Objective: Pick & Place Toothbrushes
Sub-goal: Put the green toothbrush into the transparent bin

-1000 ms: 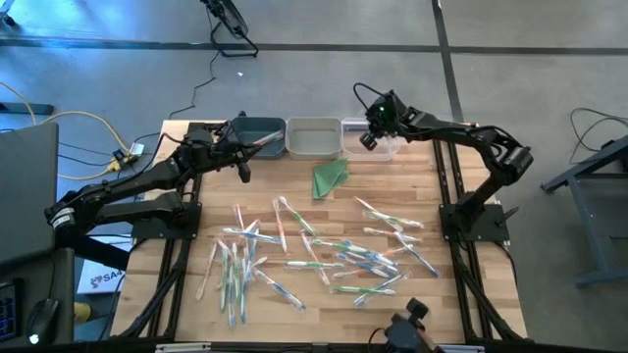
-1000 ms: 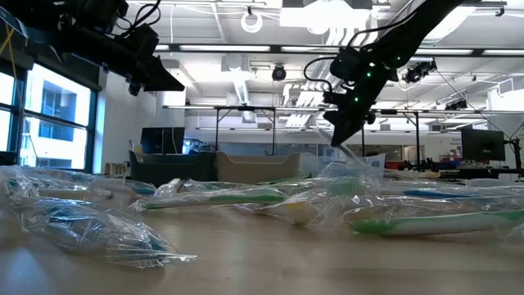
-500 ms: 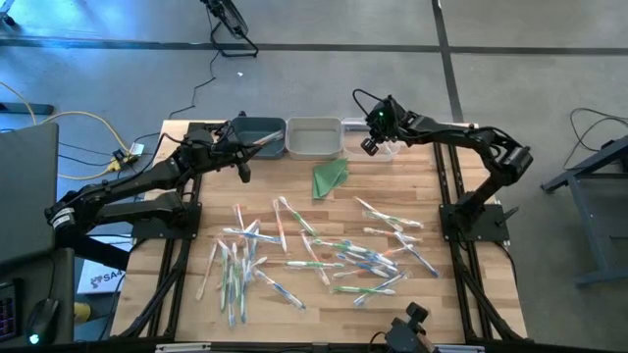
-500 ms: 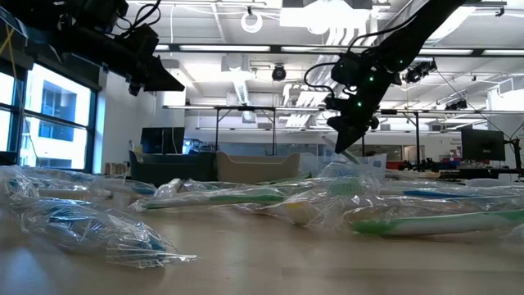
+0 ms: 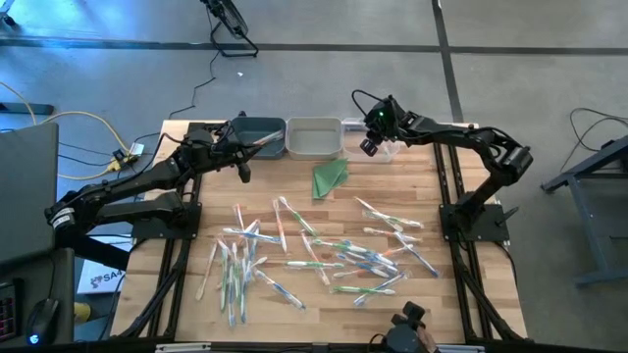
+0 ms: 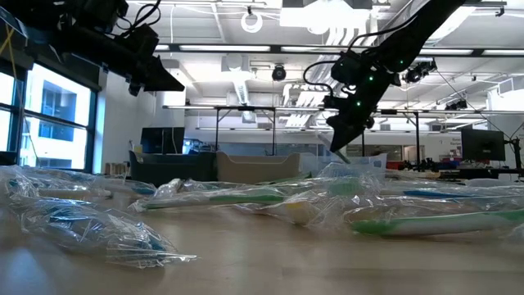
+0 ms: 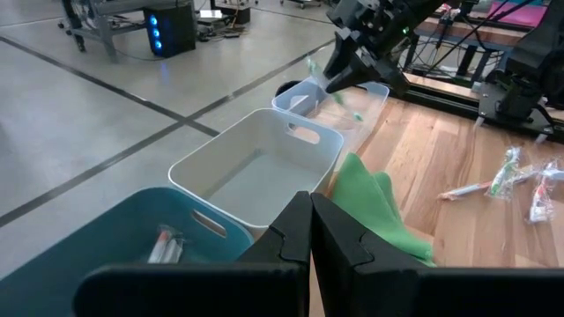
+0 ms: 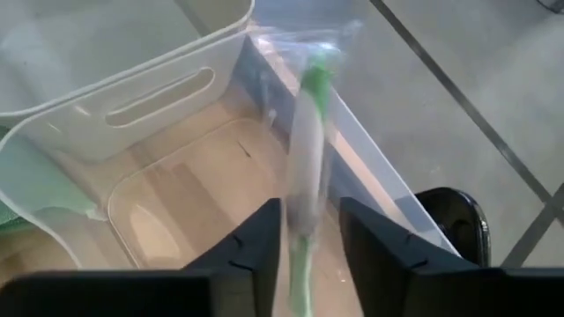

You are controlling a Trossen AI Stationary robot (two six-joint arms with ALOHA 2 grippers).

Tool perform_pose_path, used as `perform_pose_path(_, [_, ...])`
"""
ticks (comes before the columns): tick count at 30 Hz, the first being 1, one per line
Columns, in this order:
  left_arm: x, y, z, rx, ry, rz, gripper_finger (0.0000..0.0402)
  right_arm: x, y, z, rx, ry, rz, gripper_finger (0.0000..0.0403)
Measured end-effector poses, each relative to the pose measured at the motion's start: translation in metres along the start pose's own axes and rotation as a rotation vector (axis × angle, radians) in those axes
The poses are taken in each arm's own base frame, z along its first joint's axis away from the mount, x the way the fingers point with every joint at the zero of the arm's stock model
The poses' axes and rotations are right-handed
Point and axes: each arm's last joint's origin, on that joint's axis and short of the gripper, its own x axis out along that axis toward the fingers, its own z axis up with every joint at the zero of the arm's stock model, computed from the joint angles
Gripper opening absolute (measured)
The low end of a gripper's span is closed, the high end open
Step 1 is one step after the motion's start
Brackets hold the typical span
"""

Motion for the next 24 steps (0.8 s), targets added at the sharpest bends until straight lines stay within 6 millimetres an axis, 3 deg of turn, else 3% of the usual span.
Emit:
perform_pose_path(6, [0.000,0.000,0.000,0.000,0.000,0.000,0.0000,0.000,-0.001,0.003,0.002,-0.030,-0.006,0.0154])
perform_pose_path(11, [0.000,0.000,0.000,0.000,0.000,0.000,0.0000,0.000,-0.001,0.006,-0.017,-0.060,-0.013,0.0164])
perform_pose_path(24, [0.000,0.000,0.000,0.000,0.001,0.000,0.0000,-0.017,0.014,0.021,-0.048,-0.179,0.005,0.0069])
